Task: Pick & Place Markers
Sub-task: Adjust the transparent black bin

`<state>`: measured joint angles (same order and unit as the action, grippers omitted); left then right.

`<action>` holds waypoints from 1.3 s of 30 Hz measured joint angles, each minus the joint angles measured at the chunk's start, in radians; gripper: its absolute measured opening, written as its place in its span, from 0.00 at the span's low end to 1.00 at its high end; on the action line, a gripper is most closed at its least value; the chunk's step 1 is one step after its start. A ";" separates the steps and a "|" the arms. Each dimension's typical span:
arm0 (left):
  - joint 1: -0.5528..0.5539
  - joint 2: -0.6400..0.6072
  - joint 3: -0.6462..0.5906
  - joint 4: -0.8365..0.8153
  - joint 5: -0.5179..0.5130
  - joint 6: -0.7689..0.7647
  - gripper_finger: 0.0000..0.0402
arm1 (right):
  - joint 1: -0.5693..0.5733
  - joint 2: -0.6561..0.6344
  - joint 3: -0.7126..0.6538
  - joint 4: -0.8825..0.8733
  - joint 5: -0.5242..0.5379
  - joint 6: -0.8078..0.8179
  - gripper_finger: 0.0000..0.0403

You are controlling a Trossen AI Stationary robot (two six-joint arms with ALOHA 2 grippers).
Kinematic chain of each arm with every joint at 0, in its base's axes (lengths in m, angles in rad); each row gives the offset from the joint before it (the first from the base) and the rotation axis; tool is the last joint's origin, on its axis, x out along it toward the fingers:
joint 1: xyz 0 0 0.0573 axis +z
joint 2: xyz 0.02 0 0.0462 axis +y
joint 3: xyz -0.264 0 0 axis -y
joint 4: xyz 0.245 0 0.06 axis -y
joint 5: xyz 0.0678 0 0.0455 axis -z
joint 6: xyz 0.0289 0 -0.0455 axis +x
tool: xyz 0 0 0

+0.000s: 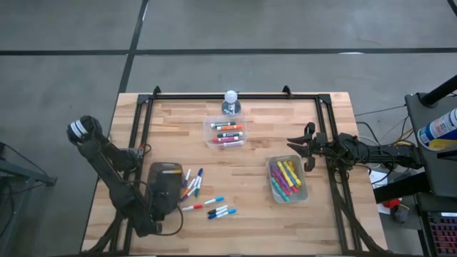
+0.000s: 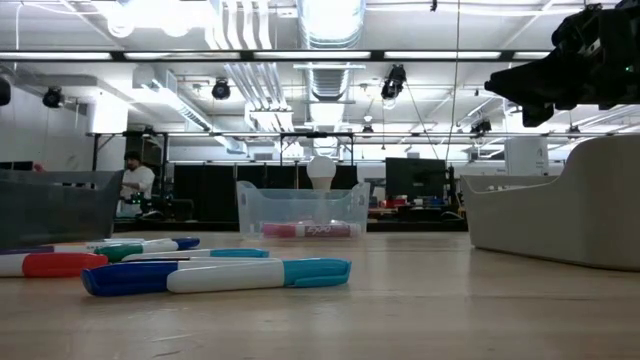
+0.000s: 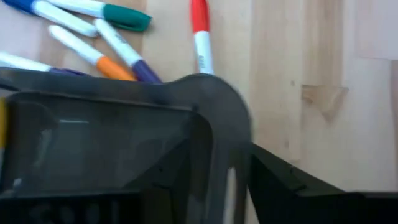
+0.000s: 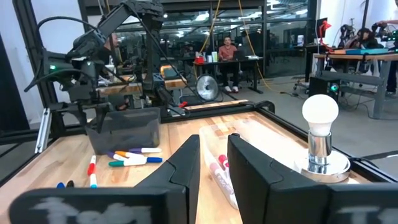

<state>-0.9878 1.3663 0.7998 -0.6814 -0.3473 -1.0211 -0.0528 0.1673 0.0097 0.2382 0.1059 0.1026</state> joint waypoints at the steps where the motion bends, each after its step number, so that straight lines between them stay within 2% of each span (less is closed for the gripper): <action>1: 0.000 -0.006 0.000 -0.012 -0.006 0.000 0.31 | 0.000 0.000 0.000 0.000 0.000 0.001 0.18; 9: 0.025 -0.021 -0.001 -0.060 -0.020 0.031 0.06 | 0.000 0.000 0.000 0.000 0.000 0.000 0.20; 11: 0.035 -0.022 -0.001 -0.098 -0.021 0.032 0.02 | 0.000 0.000 0.000 0.000 0.000 0.000 0.21; 18: 0.071 -0.030 -0.019 -0.200 -0.041 0.077 0.01 | 0.000 0.000 0.000 0.000 0.000 0.001 0.21; 24: 0.117 -0.047 -0.039 -0.212 -0.038 0.158 0.00 | 0.000 0.000 0.000 0.000 0.000 0.001 0.18; 31: 0.166 -0.109 -0.048 -0.279 0.012 0.165 0.00 | 0.000 0.000 0.000 0.000 0.000 0.000 0.18; 39: 0.225 -0.198 -0.056 -0.291 0.025 0.265 0.00 | 0.000 0.000 0.000 0.000 0.000 0.001 0.20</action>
<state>-0.7627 1.1687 0.7433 -0.9720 -0.3225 -0.7562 -0.0528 0.1673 0.0097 0.2382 0.1059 0.1032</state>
